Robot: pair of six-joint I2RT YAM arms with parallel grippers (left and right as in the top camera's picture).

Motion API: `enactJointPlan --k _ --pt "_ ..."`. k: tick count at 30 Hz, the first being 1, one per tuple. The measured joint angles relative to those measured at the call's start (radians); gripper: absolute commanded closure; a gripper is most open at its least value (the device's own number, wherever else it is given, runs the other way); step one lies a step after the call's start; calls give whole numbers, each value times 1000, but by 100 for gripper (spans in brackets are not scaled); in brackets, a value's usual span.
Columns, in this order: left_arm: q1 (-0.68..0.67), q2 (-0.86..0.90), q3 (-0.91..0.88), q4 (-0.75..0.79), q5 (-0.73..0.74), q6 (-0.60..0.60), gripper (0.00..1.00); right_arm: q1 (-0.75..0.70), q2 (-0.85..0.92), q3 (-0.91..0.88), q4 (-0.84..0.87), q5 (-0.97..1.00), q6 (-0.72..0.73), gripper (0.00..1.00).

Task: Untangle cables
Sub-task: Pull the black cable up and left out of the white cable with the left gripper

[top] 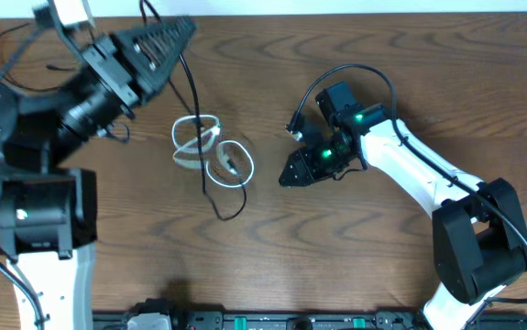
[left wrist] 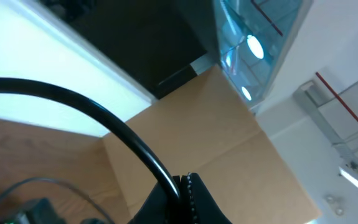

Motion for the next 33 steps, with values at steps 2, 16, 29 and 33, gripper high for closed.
enactJointPlan --k 2,16,29,33 --pt "0 37 72 2 -2 -25 93 0 0 0 0 0 2 57" --pt "-34 110 157 -183 -31 -177 93 37 0 0 127 -120 53 72" --pt "-134 155 157 -320 -40 -158 93 -21 -117 2 415 -232 127 1" --pt "-183 155 157 -320 -40 -155 93 16 -126 3 477 -203 127 1"
